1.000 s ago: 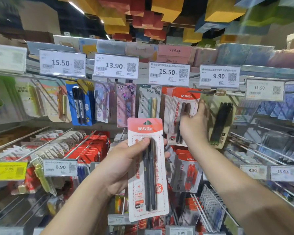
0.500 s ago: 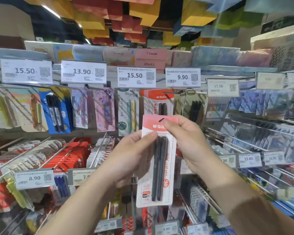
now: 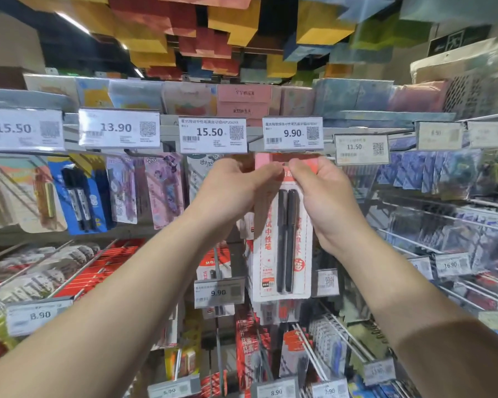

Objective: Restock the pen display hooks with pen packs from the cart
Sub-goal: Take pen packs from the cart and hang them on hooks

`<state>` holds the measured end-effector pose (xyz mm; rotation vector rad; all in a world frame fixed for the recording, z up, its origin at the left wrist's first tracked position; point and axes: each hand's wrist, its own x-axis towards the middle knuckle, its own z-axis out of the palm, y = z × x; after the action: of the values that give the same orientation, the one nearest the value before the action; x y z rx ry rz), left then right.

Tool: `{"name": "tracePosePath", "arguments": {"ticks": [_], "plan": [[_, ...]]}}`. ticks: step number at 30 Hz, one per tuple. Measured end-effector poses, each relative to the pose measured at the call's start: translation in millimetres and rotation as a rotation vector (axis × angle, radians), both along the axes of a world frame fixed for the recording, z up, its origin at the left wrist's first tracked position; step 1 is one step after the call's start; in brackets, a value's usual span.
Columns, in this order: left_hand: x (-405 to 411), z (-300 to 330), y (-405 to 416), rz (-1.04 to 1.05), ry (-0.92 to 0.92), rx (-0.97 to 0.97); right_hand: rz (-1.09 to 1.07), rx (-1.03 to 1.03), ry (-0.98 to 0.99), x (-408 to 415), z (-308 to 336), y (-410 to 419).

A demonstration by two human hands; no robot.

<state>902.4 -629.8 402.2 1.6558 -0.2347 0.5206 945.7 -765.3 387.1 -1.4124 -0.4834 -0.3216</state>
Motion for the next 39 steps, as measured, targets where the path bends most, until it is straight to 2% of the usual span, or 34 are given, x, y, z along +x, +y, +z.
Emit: {"name": "tracePosePath", "arguments": {"ticks": [5, 8, 10, 18, 24, 28, 34, 39], "plan": [[11, 4, -4, 0.18, 0.036, -0.049, 0.028, 0.05, 0.036, 4, -1, -5], [13, 8, -7, 0.209, 0.042, -0.109, 0.045, 0.054, 0.063, 5, -6, -8], [14, 9, -6, 0.236, 0.052, -0.084, 0.046, 0.056, 0.066, 7, -9, -8], [22, -2, 3, 0.185, 0.075, 0.057, 0.012, 0.084, 0.045, 9, -19, -5], [20, -15, 12, 0.064, 0.007, 0.131, -0.005, 0.09, 0.095, 19, -28, -3], [27, -33, 23, 0.093, 0.081, 0.158, -0.065, 0.025, 0.121, 29, -27, 3], [41, -41, 29, 0.141, 0.156, 0.112, -0.184, -0.139, 0.02, 46, -25, 11], [55, -39, 33, 0.205, 0.143, 0.111, -0.23, -0.092, 0.082, 68, -24, 20]]}}
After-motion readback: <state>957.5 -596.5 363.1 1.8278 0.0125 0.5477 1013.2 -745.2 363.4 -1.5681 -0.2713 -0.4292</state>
